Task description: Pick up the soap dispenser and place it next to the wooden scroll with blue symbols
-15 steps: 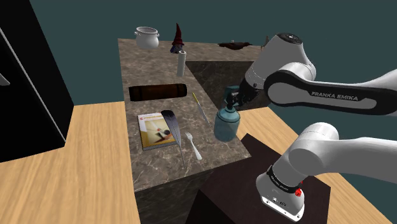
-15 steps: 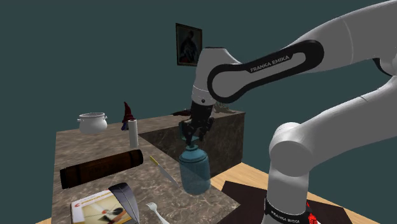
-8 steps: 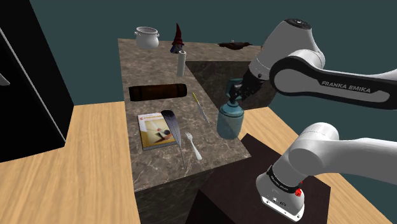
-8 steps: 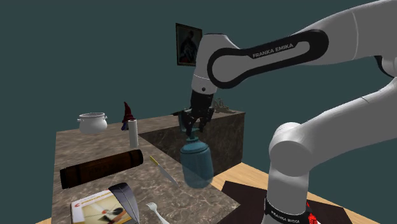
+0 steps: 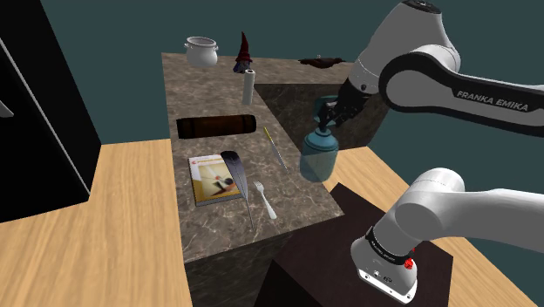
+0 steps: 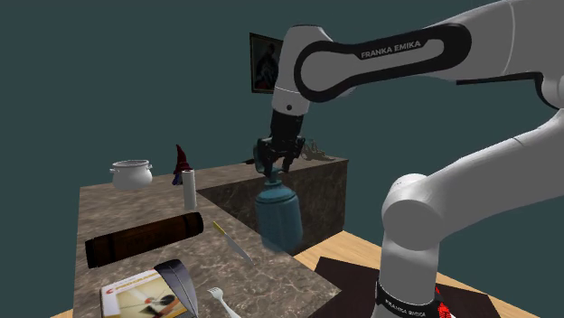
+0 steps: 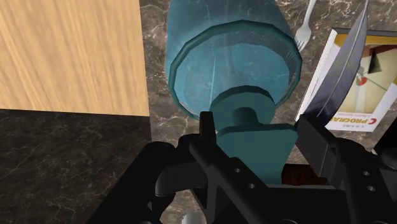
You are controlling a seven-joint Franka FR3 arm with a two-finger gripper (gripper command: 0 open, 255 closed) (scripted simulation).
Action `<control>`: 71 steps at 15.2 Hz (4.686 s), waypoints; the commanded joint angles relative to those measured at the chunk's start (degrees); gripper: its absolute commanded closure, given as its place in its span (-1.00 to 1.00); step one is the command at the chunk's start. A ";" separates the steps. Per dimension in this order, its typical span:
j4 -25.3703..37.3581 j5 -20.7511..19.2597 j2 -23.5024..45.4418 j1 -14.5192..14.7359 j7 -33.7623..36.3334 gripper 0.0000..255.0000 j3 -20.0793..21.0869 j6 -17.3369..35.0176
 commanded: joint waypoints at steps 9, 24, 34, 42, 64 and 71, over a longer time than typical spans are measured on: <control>8.41 -0.52 1.55 -0.54 -0.70 1.00 -0.70 -6.76; 22.39 -1.14 5.86 -1.31 -1.51 1.00 -1.31 -16.39; 32.73 -1.52 9.80 -1.84 -1.98 1.00 -1.51 -22.77; 41.78 -1.83 13.57 -2.27 -2.32 1.00 -1.53 -28.02; 80.13 -6.93 54.97 -4.48 -0.93 1.00 1.58 -25.38; 74.51 -6.79 54.62 -4.62 -0.65 1.00 1.40 -20.11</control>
